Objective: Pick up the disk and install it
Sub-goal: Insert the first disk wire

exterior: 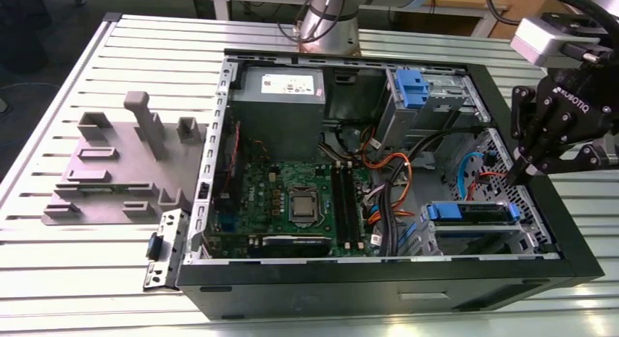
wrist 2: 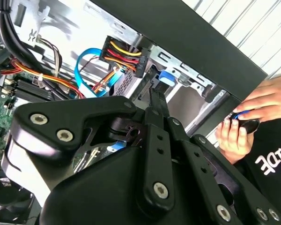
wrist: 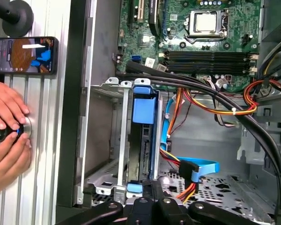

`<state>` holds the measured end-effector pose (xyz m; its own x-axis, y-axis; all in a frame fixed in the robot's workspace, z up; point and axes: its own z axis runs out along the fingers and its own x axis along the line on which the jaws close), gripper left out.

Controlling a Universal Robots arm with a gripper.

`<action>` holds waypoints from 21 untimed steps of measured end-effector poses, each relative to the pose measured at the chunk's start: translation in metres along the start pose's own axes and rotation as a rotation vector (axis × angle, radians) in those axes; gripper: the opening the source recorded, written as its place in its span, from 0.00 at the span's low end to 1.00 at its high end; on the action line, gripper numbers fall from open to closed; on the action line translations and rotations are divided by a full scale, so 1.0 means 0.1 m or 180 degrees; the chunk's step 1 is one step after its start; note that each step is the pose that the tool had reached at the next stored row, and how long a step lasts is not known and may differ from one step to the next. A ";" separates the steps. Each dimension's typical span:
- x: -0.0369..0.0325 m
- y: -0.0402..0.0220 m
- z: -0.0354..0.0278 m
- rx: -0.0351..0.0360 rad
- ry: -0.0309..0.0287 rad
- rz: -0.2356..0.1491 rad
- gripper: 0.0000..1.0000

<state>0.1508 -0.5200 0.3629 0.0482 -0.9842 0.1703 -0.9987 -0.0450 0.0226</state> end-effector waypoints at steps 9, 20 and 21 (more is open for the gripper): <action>-0.057 -0.005 0.009 0.0019 0.0002 -0.0110 0.11; -0.080 -0.005 0.012 0.0040 0.0005 -0.0229 0.11; -0.081 -0.005 0.013 0.0040 0.0005 -0.0229 0.11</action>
<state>0.1509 -0.5122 0.3602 0.1199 -0.9781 0.1702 -0.9928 -0.1178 0.0226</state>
